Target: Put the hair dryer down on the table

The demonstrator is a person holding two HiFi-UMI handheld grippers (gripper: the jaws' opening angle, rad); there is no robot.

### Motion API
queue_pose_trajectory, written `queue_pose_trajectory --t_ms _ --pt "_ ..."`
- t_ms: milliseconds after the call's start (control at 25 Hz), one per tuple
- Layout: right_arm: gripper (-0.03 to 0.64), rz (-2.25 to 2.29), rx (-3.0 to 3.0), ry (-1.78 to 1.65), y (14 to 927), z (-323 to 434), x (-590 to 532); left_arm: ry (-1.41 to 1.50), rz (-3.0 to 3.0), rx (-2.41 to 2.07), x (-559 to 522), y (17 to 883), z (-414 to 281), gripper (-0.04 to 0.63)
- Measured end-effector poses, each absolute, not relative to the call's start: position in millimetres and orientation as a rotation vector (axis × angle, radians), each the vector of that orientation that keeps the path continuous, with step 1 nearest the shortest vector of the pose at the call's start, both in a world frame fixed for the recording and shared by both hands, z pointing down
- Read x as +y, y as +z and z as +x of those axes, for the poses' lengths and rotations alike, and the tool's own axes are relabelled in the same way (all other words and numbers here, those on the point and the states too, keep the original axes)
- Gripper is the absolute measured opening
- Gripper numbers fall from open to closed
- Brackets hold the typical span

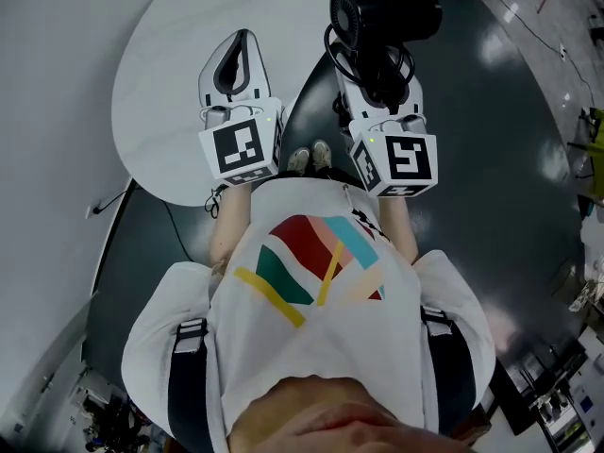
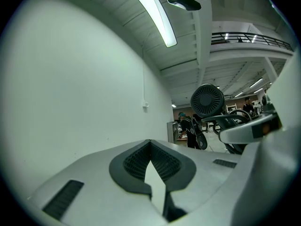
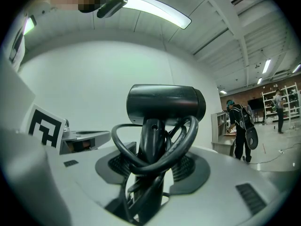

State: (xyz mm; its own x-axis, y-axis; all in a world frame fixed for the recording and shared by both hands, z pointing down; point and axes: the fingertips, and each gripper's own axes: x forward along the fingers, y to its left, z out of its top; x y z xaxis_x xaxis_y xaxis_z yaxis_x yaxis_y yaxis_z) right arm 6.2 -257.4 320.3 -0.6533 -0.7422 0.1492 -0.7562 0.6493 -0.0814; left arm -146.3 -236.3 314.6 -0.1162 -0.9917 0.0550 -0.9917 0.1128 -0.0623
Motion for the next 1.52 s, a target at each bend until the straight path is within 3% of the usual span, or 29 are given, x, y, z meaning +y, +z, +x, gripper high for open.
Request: queue_pose_trajectory --t_ms 760,1520 --pt "0.219 0.992 -2.894 0.177 310 -40 -273 -0.149 -1.924 2.471 -222 309 -168 0.012" --pt "0.219 0.695 -2.923 0.030 322 -134 -279 -0.198 -1.713 2.603 -176 311 -215 0.012"
